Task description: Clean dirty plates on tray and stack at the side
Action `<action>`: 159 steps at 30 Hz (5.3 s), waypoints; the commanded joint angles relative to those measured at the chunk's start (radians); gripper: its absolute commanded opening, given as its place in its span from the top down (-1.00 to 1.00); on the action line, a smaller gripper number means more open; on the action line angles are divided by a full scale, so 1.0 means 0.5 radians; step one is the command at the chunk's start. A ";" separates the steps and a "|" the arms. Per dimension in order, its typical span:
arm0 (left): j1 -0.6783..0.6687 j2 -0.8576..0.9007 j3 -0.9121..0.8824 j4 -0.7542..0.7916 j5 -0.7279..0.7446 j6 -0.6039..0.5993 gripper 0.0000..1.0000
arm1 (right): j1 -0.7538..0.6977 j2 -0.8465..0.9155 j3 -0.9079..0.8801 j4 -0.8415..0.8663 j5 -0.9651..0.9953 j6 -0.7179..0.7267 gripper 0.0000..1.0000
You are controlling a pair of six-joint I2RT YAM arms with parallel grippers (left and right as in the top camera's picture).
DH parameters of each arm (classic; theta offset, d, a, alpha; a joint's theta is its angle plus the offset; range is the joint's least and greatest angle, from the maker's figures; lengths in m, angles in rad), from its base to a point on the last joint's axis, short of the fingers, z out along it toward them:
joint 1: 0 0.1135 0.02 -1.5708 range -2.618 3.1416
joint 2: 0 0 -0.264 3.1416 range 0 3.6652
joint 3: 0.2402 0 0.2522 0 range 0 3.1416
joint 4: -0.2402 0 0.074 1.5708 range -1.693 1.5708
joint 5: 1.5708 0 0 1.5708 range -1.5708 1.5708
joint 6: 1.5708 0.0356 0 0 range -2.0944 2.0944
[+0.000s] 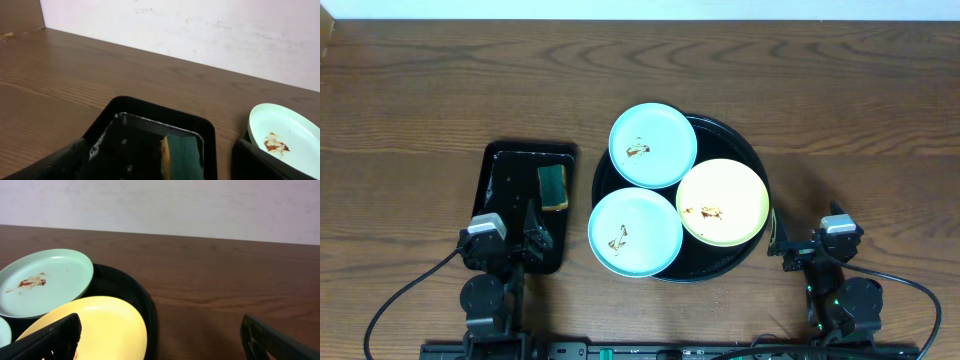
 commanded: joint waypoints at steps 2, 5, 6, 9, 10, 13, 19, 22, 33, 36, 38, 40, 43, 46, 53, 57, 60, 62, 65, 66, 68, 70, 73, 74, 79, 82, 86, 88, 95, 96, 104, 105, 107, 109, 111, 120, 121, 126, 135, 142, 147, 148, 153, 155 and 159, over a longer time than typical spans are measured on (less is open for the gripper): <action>-0.006 -0.002 -0.035 -0.080 -0.032 0.017 -0.82 | 0.021 -0.010 -0.002 -0.008 -0.008 -0.003 -0.99; -0.006 -0.002 -0.035 -0.080 -0.032 0.018 -0.83 | 0.021 -0.010 -0.002 -0.008 -0.008 -0.003 -0.99; -0.006 -0.002 -0.035 -0.080 -0.032 0.018 -0.82 | 0.021 -0.010 -0.002 -0.008 -0.008 -0.003 -0.99; -0.006 -0.002 -0.035 -0.080 -0.032 0.018 -0.82 | 0.021 -0.010 -0.002 -0.008 -0.008 -0.003 -0.98; -0.006 -0.002 -0.035 -0.080 -0.032 0.018 -0.82 | 0.021 -0.010 -0.002 -0.008 -0.008 -0.003 -0.99; -0.006 -0.002 -0.035 -0.080 -0.032 0.018 -0.82 | 0.021 -0.010 -0.002 -0.008 -0.008 -0.003 -0.99; -0.006 -0.002 -0.035 -0.080 -0.032 0.018 -0.82 | 0.021 -0.010 -0.002 -0.008 -0.008 -0.003 -0.99; -0.006 -0.002 -0.035 -0.080 -0.032 0.018 -0.82 | 0.021 -0.010 -0.002 -0.008 -0.008 -0.003 -0.98; -0.006 -0.002 -0.035 -0.080 -0.032 0.018 -0.82 | 0.021 -0.010 -0.002 -0.008 -0.008 -0.003 -0.98; -0.006 -0.002 -0.035 -0.080 -0.032 0.018 -0.82 | 0.021 -0.010 -0.002 -0.008 -0.008 -0.003 -0.99; -0.006 -0.002 -0.035 -0.080 -0.032 0.018 -0.82 | 0.021 -0.010 -0.002 -0.008 -0.008 -0.003 -0.98; -0.006 -0.002 -0.035 -0.080 -0.032 0.018 -0.82 | 0.021 -0.010 -0.002 -0.008 -0.008 -0.003 -0.99; -0.006 -0.002 -0.035 -0.080 -0.032 0.018 -0.82 | 0.021 -0.010 -0.002 -0.008 -0.008 -0.003 -0.98; -0.006 -0.002 -0.035 -0.080 -0.032 0.017 -0.82 | 0.021 -0.010 -0.002 -0.008 -0.008 -0.003 -0.98; -0.006 -0.002 -0.035 -0.080 -0.032 0.018 -0.82 | 0.021 -0.010 -0.002 -0.008 -0.008 -0.003 -0.99; -0.006 -0.002 -0.035 -0.080 -0.032 0.018 -0.82 | 0.021 -0.010 -0.002 -0.008 -0.008 -0.003 -0.98; -0.006 -0.002 -0.035 -0.080 -0.032 0.017 -0.83 | 0.021 -0.010 -0.002 -0.008 -0.008 -0.003 -0.99; -0.006 -0.002 -0.035 -0.080 -0.032 0.018 -0.82 | 0.021 -0.010 -0.002 -0.008 -0.008 -0.003 -0.99; -0.006 -0.002 -0.035 -0.080 -0.032 0.018 -0.83 | 0.021 -0.010 -0.002 -0.008 -0.008 -0.003 -0.98; -0.006 -0.002 -0.035 -0.080 -0.032 0.018 -0.82 | 0.021 -0.010 -0.002 -0.008 -0.008 -0.003 -0.99; -0.006 -0.002 -0.035 -0.080 -0.032 0.018 -0.82 | 0.021 -0.010 -0.002 -0.008 -0.008 -0.003 -0.98; -0.006 -0.002 -0.035 -0.078 -0.032 0.017 -0.82 | 0.021 -0.010 -0.002 -0.008 -0.008 -0.003 -0.99; -0.007 -0.002 -0.035 -0.076 -0.031 0.015 -0.83 | 0.021 -0.010 -0.002 -0.008 -0.008 -0.003 -0.99; -0.007 -0.002 -0.035 -0.077 -0.026 0.001 -0.82 | 0.021 -0.010 -0.002 -0.008 -0.008 -0.003 -0.98; -0.007 -0.002 -0.034 -0.066 0.106 -0.052 -0.83 | 0.021 -0.010 -0.002 -0.008 -0.008 -0.003 -0.98; -0.007 0.034 -0.010 -0.089 0.223 -0.138 -0.82 | 0.021 -0.010 -0.002 -0.008 -0.008 -0.003 -0.98; -0.007 0.174 0.090 -0.216 0.246 -0.228 -0.83 | 0.021 -0.010 -0.002 -0.008 -0.008 -0.003 -0.99; -0.007 0.294 0.182 -0.273 0.253 -0.231 -0.83 | 0.021 -0.010 -0.002 -0.008 -0.008 -0.003 -0.99; -0.007 0.900 0.713 -0.445 0.390 -0.208 -0.82 | 0.021 -0.010 -0.002 -0.008 -0.008 -0.003 -0.98; -0.007 1.003 0.807 -0.491 0.421 -0.208 -0.83 | 0.021 -0.010 -0.002 -0.008 -0.008 -0.003 -0.98; -0.007 1.773 1.506 -1.076 0.581 -0.183 -0.82 | 0.021 -0.010 -0.002 -0.008 -0.008 -0.003 -0.99; -0.007 1.871 1.589 -1.179 0.580 -0.168 -0.83 | 0.021 -0.010 -0.002 -0.008 -0.008 -0.003 -0.99; -0.007 2.007 1.700 -1.318 0.580 -0.126 -0.82 | 0.021 -0.010 -0.002 -0.008 -0.008 -0.003 -0.98; -0.007 2.135 1.799 -1.440 0.580 -0.050 -0.83 | 0.021 -0.010 -0.002 -0.008 -0.008 -0.003 -0.99; -0.007 2.217 1.863 -1.533 0.578 0.012 -0.82 | 0.021 -0.010 -0.002 -0.008 -0.008 -0.003 -0.98; -0.007 2.364 1.901 -1.715 0.546 0.019 -0.83 | 0.021 -0.010 -0.002 -0.008 -0.008 -0.003 -0.99; -0.007 2.365 1.901 -1.723 0.553 0.019 -0.82 | 0.021 -0.010 -0.002 -0.008 -0.008 -0.003 -0.98; -0.007 2.365 1.901 -1.729 0.704 0.003 -0.83 | 0.021 -0.010 -0.002 -0.008 -0.008 -0.003 -0.99; -0.007 2.368 1.901 -1.748 0.687 0.012 -0.83 | 0.021 -0.010 -0.002 -0.008 -0.008 -0.003 -0.98; -0.007 2.467 1.902 -1.740 0.420 -0.021 -0.82 | 0.021 -0.010 -0.002 -0.008 -0.008 -0.003 -0.98; -0.007 2.647 1.903 -1.688 0.421 -0.017 -0.96 | 0.021 -0.010 -0.002 -0.008 -0.008 -0.003 -0.98; -0.007 2.682 1.903 -1.684 0.421 -0.009 -0.96 | 0.021 -0.010 -0.002 -0.008 -0.008 -0.003 -0.98; -0.007 2.780 1.903 -1.634 0.420 0.020 -0.96 | 0.021 -0.010 -0.002 -0.008 -0.008 -0.003 -0.98; -0.007 2.815 1.903 -1.608 0.420 0.020 -1.00 | 0.021 -0.010 -0.002 -0.008 -0.008 -0.003 -0.99; -0.023 2.933 1.904 -1.517 0.421 0.023 -0.90 | 0.021 -0.010 -0.002 -0.008 -0.008 -0.003 -0.99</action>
